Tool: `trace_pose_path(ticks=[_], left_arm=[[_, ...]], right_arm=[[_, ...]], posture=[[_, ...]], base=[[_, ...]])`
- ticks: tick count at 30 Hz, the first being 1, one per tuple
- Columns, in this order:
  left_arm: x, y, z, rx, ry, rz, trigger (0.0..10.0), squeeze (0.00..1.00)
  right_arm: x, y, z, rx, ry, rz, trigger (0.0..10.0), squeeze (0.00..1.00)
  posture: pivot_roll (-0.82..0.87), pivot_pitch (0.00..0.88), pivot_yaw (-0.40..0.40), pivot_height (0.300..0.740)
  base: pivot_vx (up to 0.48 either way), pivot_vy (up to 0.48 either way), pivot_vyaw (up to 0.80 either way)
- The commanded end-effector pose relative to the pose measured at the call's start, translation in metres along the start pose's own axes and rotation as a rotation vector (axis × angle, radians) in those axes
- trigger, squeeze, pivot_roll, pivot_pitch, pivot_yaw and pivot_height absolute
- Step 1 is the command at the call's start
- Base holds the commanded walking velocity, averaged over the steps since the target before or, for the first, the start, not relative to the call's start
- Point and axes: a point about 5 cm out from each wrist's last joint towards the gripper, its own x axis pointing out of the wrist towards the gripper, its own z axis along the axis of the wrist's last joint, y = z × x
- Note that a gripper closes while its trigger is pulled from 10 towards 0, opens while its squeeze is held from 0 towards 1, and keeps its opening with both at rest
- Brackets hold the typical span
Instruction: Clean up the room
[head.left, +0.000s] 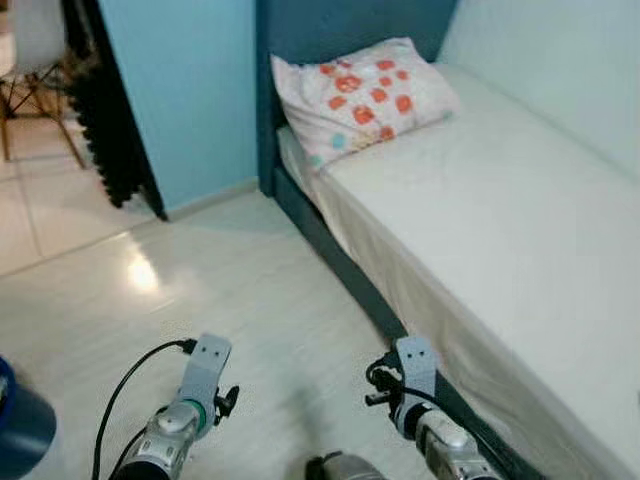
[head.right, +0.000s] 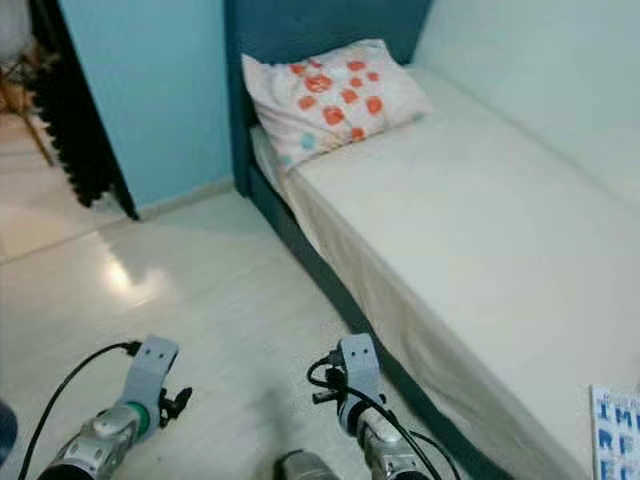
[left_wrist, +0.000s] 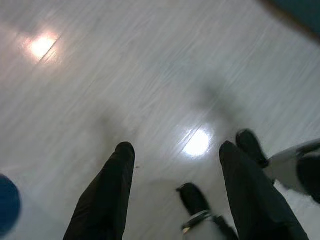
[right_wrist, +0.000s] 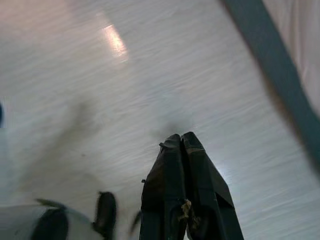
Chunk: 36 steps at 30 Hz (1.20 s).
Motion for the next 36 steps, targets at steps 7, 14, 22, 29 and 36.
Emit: trace_pose_path(ticks=[7, 14, 22, 29, 36], left_arm=[[0.002, -0.007, 0.003, 0.034, -0.016, -0.03, 10.0, 0.0], [0.004, -0.001, 0.04, 0.079, -0.204, 0.022, 10.0, 0.0], [-0.009, -0.002, 0.123, 0.04, -0.545, 0.025, 10.0, 0.0], [-0.023, 0.0, 0.151, 0.043, -0.684, 0.059, 10.0, 0.0], [-0.024, 0.003, 0.151, 0.006, -0.682, 0.093, 10.0, 0.0]], right_arm=[[-0.003, -0.007, -0.004, -0.007, 0.014, -0.027, 10.0, 0.0], [-0.001, -0.017, 0.015, 0.01, -0.093, -0.056, 10.0, 0.0], [-0.006, -0.038, 0.06, 0.006, -0.335, -0.14, 10.0, 0.0], [-0.013, -0.042, 0.098, -0.039, -0.546, -0.174, 10.0, 0.0], [-0.016, -0.041, 0.121, -0.056, -0.639, -0.189, 10.0, 0.0]], posture=[[0.0, 0.015, 0.018, 0.72], [-0.01, 0.009, 0.014, 0.72], [-0.02, 0.013, 0.021, 0.72], [-0.03, 0.019, 0.022, 0.72], [-0.02, 0.02, 0.009, 0.72]], base=[[0.0, 0.0, -0.78], [0.0, 0.0, -0.78], [0.0, 0.0, -0.78], [0.0, 0.0, -0.78], [0.0, 0.0, -0.78]])
